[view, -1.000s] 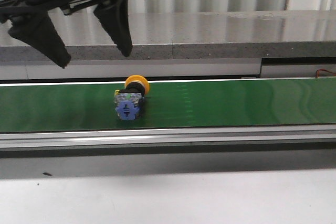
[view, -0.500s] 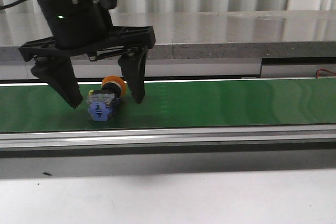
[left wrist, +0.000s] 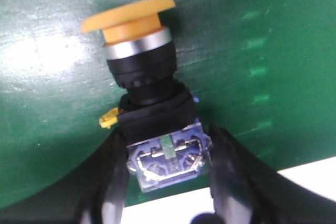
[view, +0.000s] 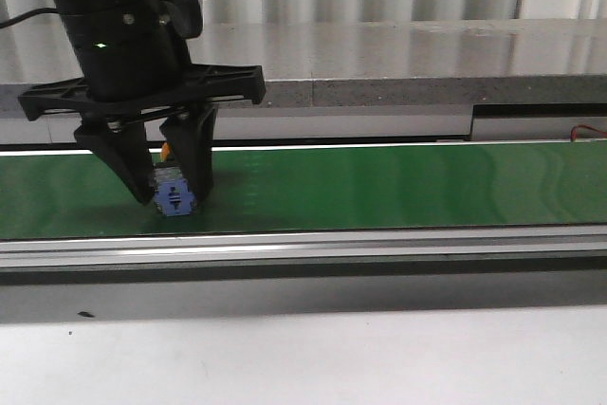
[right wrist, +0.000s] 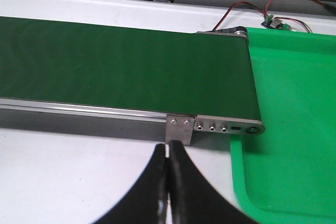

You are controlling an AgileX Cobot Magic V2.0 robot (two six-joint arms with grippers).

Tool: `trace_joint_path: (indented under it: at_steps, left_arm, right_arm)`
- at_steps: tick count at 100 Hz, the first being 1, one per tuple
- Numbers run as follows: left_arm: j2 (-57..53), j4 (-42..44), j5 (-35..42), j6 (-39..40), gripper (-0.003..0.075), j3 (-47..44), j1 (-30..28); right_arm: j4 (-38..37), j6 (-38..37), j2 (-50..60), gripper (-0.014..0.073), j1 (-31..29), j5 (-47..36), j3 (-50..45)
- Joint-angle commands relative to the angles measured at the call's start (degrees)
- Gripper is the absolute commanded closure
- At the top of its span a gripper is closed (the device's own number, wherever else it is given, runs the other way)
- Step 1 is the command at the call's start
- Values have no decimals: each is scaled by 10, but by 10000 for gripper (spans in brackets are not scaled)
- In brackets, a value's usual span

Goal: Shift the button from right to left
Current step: 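Lower the open left gripper over the button on the belt and close it, then lift the button with the left gripper and lower it into the blue tray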

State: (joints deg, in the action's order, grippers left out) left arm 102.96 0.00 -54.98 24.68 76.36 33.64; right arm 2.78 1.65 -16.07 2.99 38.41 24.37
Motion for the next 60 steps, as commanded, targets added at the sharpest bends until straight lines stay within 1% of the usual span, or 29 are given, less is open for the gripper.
trace_joint_path:
  at_steps: [1, 19, 38, 60]
  left_arm:
    - [-39, -4, 7, 7, 576, 17, -8]
    - [-73, 9, -3, 7, 576, 17, -42]
    - [-107, 39, -40, 3, 576, 17, -103]
    - [-127, 42, -87, -63, 576, 17, -191]
  right_arm:
    - [0, 3, -3, 662, 2, -44, 14]
    - [0, 3, -3, 662, 2, -44, 14]
    - [0, 3, -3, 662, 2, -44, 14]
    - [0, 3, -3, 662, 2, -44, 14]
